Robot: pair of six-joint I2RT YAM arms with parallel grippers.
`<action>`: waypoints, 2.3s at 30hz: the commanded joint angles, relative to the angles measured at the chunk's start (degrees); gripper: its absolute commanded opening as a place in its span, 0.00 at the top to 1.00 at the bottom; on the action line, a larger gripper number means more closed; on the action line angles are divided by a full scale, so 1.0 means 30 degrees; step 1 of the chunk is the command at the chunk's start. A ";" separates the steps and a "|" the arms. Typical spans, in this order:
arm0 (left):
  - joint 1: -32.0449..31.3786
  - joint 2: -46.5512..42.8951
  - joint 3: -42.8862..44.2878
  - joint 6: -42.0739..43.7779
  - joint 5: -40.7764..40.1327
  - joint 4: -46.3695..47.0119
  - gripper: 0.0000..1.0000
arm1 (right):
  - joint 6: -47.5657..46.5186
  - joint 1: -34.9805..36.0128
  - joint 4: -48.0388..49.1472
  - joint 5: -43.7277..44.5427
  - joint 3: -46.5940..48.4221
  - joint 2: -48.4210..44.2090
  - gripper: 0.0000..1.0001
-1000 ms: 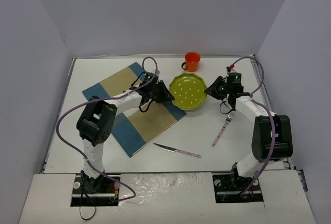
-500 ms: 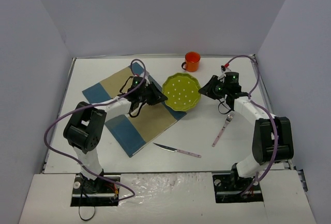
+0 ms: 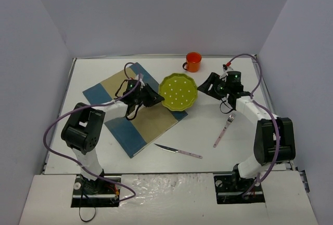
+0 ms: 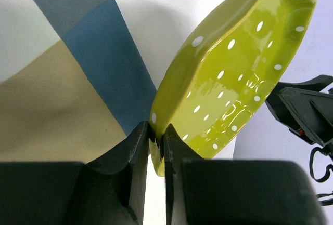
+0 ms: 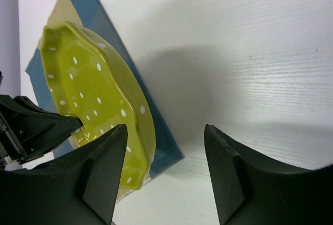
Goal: Set the dinner table for one person
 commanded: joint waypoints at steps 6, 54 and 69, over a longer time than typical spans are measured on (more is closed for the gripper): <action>0.2775 -0.4285 -0.0013 -0.0537 0.0209 0.0572 1.00 | -0.2057 0.0092 -0.2150 0.1082 0.3110 -0.3260 0.14; 0.9268 -0.3056 -0.3737 0.1593 0.2595 -0.2011 1.00 | -0.3482 -0.0169 -0.3336 0.0484 0.0937 -0.4485 0.11; 0.9328 -0.5382 -0.1808 0.4461 0.0578 -0.8544 0.20 | -0.4318 0.2228 -0.3853 0.6420 0.3650 -0.3071 0.10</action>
